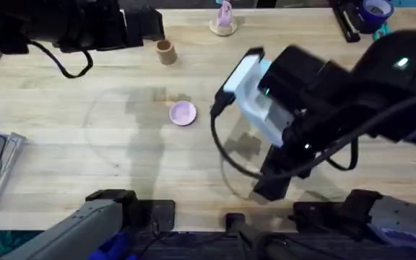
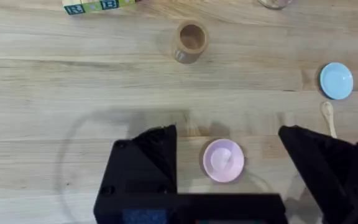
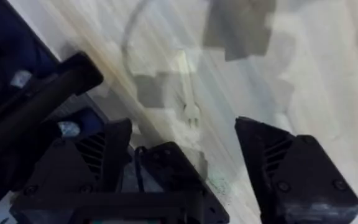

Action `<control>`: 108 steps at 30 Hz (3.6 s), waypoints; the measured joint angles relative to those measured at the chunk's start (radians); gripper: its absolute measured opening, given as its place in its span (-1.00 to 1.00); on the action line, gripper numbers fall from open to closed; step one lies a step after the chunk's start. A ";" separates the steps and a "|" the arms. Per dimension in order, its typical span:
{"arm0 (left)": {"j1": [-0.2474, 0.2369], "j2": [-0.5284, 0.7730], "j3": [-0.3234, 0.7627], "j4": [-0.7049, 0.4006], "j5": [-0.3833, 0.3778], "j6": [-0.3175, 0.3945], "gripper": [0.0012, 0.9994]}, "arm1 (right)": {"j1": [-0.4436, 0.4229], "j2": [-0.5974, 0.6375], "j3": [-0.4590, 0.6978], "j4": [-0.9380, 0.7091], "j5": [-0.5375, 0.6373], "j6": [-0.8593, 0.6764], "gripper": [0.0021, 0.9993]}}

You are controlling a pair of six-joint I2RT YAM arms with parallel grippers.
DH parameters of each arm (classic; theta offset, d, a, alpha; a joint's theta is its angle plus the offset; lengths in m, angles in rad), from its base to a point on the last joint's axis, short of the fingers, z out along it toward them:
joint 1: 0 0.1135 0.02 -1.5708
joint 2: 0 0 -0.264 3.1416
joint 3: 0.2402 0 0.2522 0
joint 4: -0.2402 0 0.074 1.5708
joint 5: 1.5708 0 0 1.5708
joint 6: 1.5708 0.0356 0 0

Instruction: Pick up a utensil and set it on the pink plate, then put the other utensil in the container.

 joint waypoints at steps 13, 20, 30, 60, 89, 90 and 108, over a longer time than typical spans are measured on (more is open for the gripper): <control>0.000 0.000 0.000 0.000 -0.001 0.000 0.99 | 0.057 0.000 -0.138 0.133 0.004 0.185 0.99; 0.000 0.000 0.000 0.000 -0.004 0.000 0.99 | 0.057 0.000 -0.221 0.214 0.037 0.290 0.99; 0.000 0.000 0.000 0.000 -0.005 0.000 0.99 | 0.057 0.000 -0.282 0.253 0.063 0.343 0.99; 0.000 0.000 0.000 -0.008 -0.005 0.000 0.99 | 0.146 0.121 -0.269 0.215 0.137 0.604 0.99; 0.000 0.000 0.000 -0.008 -0.005 0.000 0.99 | 0.146 0.127 -0.269 0.234 0.086 0.570 -0.78; 0.000 0.000 0.000 -0.008 -0.005 0.000 0.99 | 0.146 0.127 -0.269 0.234 0.085 0.570 -0.80; 0.000 0.000 0.000 -0.008 -0.005 0.000 0.99 | 0.146 0.131 -0.221 0.155 0.118 0.568 -0.94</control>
